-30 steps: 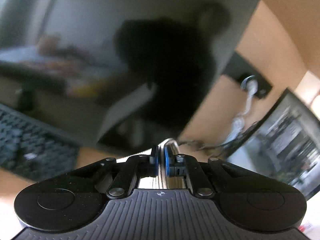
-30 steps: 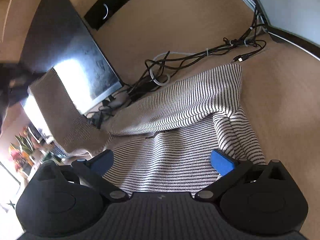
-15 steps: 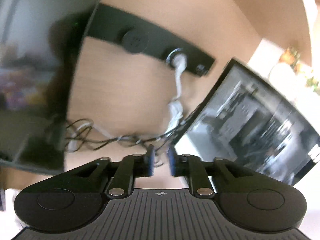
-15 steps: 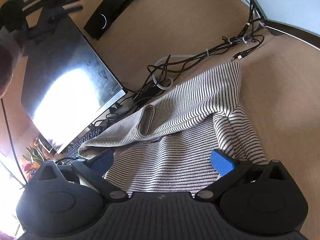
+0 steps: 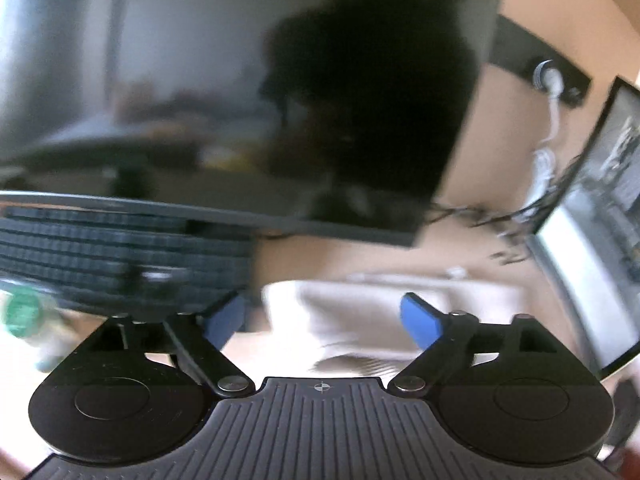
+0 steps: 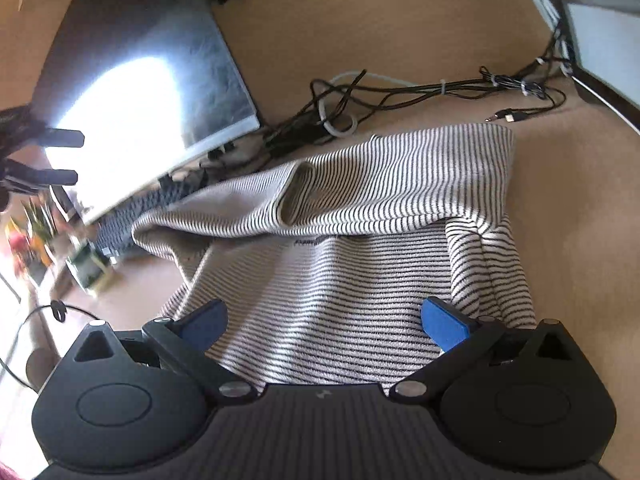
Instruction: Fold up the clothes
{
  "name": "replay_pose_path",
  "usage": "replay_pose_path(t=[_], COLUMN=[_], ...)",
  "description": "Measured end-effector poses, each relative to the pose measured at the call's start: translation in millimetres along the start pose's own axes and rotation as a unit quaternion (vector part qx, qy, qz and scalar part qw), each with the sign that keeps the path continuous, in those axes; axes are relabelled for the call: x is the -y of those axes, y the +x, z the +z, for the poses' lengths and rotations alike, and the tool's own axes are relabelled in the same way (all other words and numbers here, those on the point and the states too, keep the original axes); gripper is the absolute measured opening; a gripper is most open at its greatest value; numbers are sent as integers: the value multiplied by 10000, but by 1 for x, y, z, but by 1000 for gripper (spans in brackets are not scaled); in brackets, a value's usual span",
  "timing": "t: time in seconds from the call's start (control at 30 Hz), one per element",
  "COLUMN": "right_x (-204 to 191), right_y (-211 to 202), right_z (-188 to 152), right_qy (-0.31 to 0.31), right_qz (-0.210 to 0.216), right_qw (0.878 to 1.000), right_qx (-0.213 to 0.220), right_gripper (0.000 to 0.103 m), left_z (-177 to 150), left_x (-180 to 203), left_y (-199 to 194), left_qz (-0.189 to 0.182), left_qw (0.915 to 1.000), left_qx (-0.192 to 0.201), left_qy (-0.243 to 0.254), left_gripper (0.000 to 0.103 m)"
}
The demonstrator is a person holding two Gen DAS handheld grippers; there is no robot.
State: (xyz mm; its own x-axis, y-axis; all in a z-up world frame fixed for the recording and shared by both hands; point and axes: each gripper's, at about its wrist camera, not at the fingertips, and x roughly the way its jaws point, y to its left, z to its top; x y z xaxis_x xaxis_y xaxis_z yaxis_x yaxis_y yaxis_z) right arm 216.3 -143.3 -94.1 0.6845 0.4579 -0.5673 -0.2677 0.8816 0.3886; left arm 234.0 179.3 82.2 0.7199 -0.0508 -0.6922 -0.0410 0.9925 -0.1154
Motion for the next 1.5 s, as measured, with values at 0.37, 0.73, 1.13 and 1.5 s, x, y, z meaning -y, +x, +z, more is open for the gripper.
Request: replay_pose_path(t=[0.37, 0.73, 1.13, 1.5], right_x=[-42, -41, -31, -56], right_y=[21, -14, 93, 59], right_z=[7, 87, 112, 151], right_qy=[-911, 289, 577, -56], right_qz=[-1114, -1014, -309, 405], right_qw=[9877, 9944, 9968, 9988], right_qx=[-608, -33, -464, 262], right_gripper=[103, 66, 52, 10], left_z=[-31, -62, -106, -91], left_x=[-117, -43, 54, 45], left_y=[-30, 40, 79, 103], left_qz=[322, -1096, -580, -194], left_qw=[9990, 9939, 9969, 9979], left_qx=[51, -64, -402, -519], left_qy=[-309, -136, 350, 338], left_gripper=[102, 103, 103, 103])
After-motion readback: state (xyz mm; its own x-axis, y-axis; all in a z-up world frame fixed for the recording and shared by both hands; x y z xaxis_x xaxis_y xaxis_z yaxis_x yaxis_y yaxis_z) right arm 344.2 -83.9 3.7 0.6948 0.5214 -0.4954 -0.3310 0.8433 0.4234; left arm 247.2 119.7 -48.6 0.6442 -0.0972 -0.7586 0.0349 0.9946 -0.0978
